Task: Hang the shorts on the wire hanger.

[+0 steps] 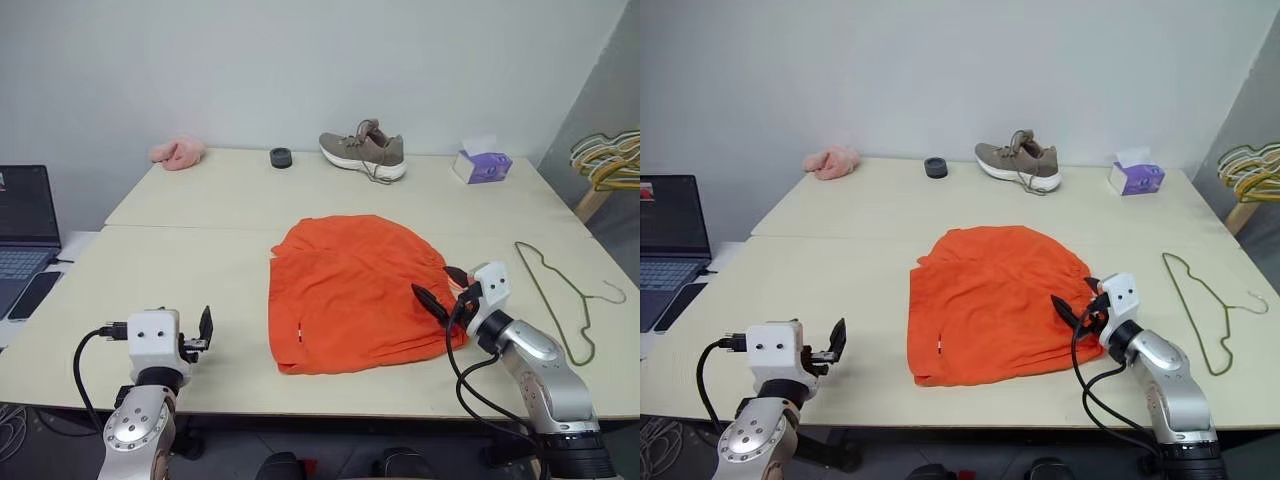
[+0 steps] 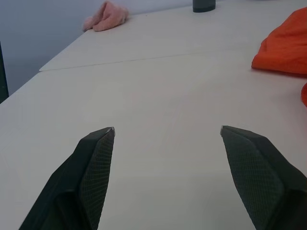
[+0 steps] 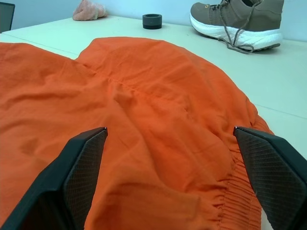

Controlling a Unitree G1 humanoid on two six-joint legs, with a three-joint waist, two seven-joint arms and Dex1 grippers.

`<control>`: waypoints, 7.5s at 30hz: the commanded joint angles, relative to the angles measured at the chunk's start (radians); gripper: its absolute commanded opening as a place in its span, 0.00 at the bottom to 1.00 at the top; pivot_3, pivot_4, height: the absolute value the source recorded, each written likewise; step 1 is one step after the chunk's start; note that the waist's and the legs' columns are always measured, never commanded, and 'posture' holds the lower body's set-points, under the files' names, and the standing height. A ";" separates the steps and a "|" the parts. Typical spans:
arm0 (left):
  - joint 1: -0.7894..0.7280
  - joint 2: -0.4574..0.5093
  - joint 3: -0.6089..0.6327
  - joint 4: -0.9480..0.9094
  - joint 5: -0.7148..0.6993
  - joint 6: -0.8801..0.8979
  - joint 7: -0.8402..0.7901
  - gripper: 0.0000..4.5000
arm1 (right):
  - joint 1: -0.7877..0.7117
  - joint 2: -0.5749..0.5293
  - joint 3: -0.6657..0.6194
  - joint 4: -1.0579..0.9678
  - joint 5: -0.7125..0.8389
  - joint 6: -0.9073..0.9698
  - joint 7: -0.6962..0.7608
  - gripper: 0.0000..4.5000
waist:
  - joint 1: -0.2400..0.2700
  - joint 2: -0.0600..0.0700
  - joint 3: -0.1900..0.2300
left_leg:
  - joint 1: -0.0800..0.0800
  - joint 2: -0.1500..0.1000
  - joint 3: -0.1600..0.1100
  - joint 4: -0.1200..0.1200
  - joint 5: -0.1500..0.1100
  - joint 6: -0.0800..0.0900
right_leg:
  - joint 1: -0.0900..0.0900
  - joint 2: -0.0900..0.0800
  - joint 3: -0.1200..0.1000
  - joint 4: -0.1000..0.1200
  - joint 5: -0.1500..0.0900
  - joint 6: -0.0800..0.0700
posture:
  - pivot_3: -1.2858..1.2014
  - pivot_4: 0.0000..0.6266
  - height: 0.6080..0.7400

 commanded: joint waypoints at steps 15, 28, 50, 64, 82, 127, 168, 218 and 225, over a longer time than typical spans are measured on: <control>-0.027 0.036 -0.036 -0.052 -0.024 -0.055 -0.089 0.83 | -0.024 -0.048 0.046 -0.002 -0.028 -0.079 0.087 1.00 | 0.003 0.000 0.000 | 0.000 0.000 0.000 0.000 0.000 0.000 | 0.000 0.000 0.000 0.000 0.000 0.000 | 0.50 0.00 1.00; -0.053 0.188 -0.157 -0.090 -0.191 -0.010 -0.405 1.00 | 0.009 -0.130 0.068 -0.075 -0.014 -0.081 0.209 1.00 | -0.013 0.002 -0.001 | 0.000 0.000 0.001 0.000 0.000 0.000 | 0.000 0.000 0.000 0.000 0.000 0.000 | 0.48 0.00 1.00; -0.226 0.509 -0.470 0.231 -0.013 -0.137 -0.786 0.91 | 0.086 -0.432 0.116 -0.373 0.115 0.143 0.458 1.00 | -0.100 0.004 -0.003 | 0.001 0.002 -0.001 0.000 0.000 0.000 | 0.001 0.001 0.000 0.000 -0.004 0.002 | 0.43 0.00 1.00; -0.279 0.473 -0.407 0.240 -0.051 -0.160 -0.766 0.01 | -0.077 -0.425 0.305 -0.079 -0.305 -0.163 0.381 1.00 | -0.131 0.006 -0.004 | 0.003 0.002 -0.002 0.001 0.000 0.000 | 0.004 0.000 0.000 0.000 -0.003 0.003 | 0.43 0.00 1.00; -0.331 0.491 -0.313 0.260 -0.063 -0.174 -0.741 0.00 | -0.483 -0.307 0.390 0.506 -0.524 -0.550 0.283 0.23 | -0.151 0.006 -0.004 | 0.004 0.001 -0.004 0.002 0.001 0.001 | 0.007 -0.003 0.000 0.000 0.000 0.001 | 0.45 0.00 1.00; -1.742 0.765 -0.652 1.410 0.762 -0.953 0.066 0.00 | -1.403 -0.172 0.500 1.295 -0.833 -1.114 -0.505 0.01 | -0.227 0.004 0.010 | -0.049 -0.005 -0.002 -0.015 0.023 0.000 | -0.060 -0.016 -0.001 0.015 0.013 0.013 | 0.45 0.00 1.00; 0.063 0.942 -0.299 -0.074 -0.164 0.063 -1.022 0.00 | -0.250 -0.585 0.493 -0.118 -0.172 -0.298 0.789 0.01 | -0.151 0.006 0.014 | 0.012 0.001 -0.017 -0.003 0.023 0.000 | 0.005 -0.006 -0.008 0.010 0.003 -0.012 | 0.44 0.00 1.00; -0.779 0.430 -0.467 0.127 -0.353 0.221 -0.924 0.99 | -0.221 -0.229 -0.182 0.345 -0.131 0.238 -0.227 1.00 | -0.234 0.003 0.009 | -0.002 -0.003 -0.005 -0.009 0.021 0.001 | -0.004 0.001 0.000 0.000 0.012 0.003 | 0.41 0.00 1.00; -0.779 0.427 -0.481 0.116 -0.350 0.218 -0.928 0.99 | -0.313 -0.255 -0.163 0.553 -0.139 0.312 -0.196 1.00 | -0.246 0.003 0.009 | -0.001 -0.003 -0.005 -0.009 0.021 0.001 | -0.003 0.001 0.000 0.000 0.012 0.003 | 0.41 0.00 1.00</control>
